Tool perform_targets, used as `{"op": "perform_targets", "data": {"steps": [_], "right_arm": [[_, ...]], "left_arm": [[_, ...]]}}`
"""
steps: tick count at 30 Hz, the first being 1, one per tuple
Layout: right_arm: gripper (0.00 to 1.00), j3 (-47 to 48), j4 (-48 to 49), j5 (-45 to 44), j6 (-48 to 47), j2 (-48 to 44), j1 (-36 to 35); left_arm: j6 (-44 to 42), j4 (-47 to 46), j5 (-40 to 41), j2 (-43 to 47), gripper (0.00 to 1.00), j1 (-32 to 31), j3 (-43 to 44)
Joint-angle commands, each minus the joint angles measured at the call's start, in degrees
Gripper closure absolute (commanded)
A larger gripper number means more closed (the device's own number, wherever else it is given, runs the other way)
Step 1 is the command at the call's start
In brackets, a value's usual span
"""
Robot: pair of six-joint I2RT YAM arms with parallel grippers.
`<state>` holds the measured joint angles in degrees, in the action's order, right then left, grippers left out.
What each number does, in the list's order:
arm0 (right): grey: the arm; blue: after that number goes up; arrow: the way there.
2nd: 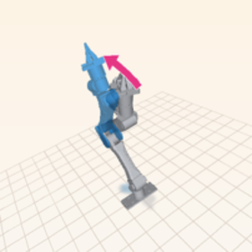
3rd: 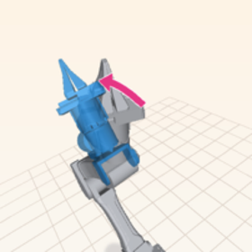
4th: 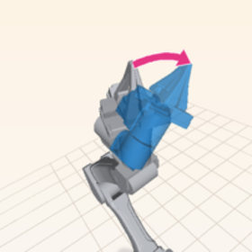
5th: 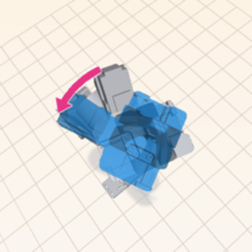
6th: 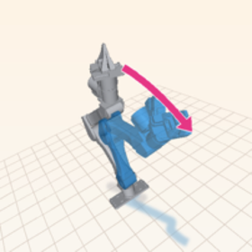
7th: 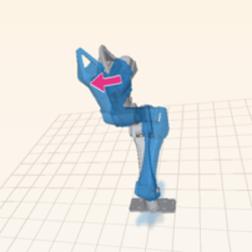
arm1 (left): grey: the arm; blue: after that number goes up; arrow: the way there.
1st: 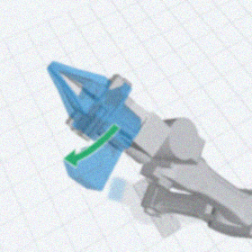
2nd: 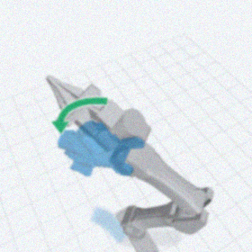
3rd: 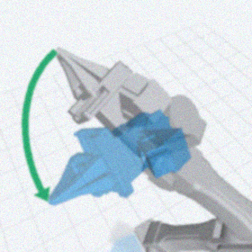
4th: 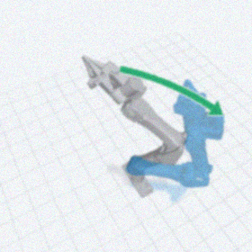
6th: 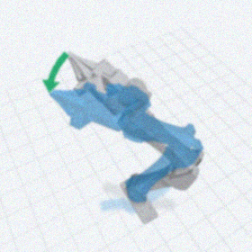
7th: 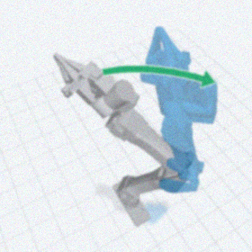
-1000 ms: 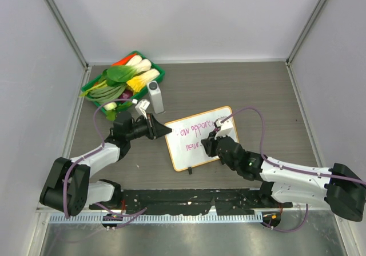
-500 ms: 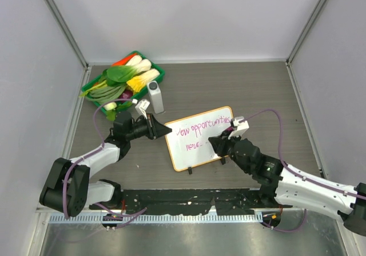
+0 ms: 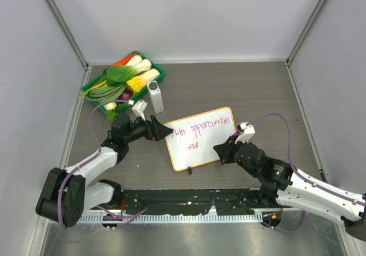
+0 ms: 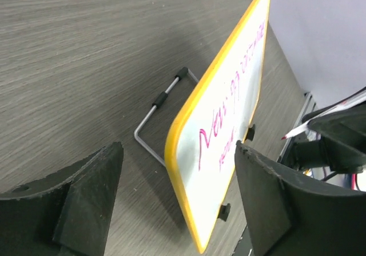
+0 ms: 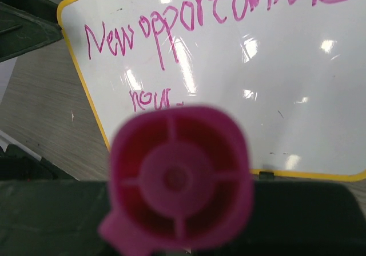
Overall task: Write a sentence on the whiteboard
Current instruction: Place the whiteboard marker at the center of the board.
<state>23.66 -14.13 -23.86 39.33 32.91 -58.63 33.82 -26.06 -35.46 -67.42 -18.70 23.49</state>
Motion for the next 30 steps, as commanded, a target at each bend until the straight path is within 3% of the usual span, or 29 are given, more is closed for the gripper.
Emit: {"op": "perform_targets", "data": {"steps": [1,4,9,19,24,30], "right_arm": [[0.99,1.1,-6.2,2.4,7.5,-2.9,0.1],[0.99,2.5,-11.0,3.5,11.1,-4.6,0.1],[0.99,3.5,-19.8,5.0,16.3,-4.1,0.1],[0.98,1.0,-27.1,10.5,27.9,-4.3,0.1],[0.88,-1.8,-30.6,14.3,33.4,-5.5,0.1],[0.62,-2.2,-30.1,14.3,35.1,-6.7,0.1]], "left_arm": [[-1.2,0.8,4.5,6.7,0.13,-0.2,-0.9],[-0.9,4.6,8.1,11.4,0.01,-0.1,-0.9],[1.9,12.2,15.1,17.7,0.00,-0.2,-0.1],[6.3,24.3,21.3,24.4,0.00,-0.1,6.8],[7.7,27.3,22.5,23.4,0.00,-0.1,9.1],[7.7,29.9,24.2,20.5,0.00,-0.1,12.1]]}}
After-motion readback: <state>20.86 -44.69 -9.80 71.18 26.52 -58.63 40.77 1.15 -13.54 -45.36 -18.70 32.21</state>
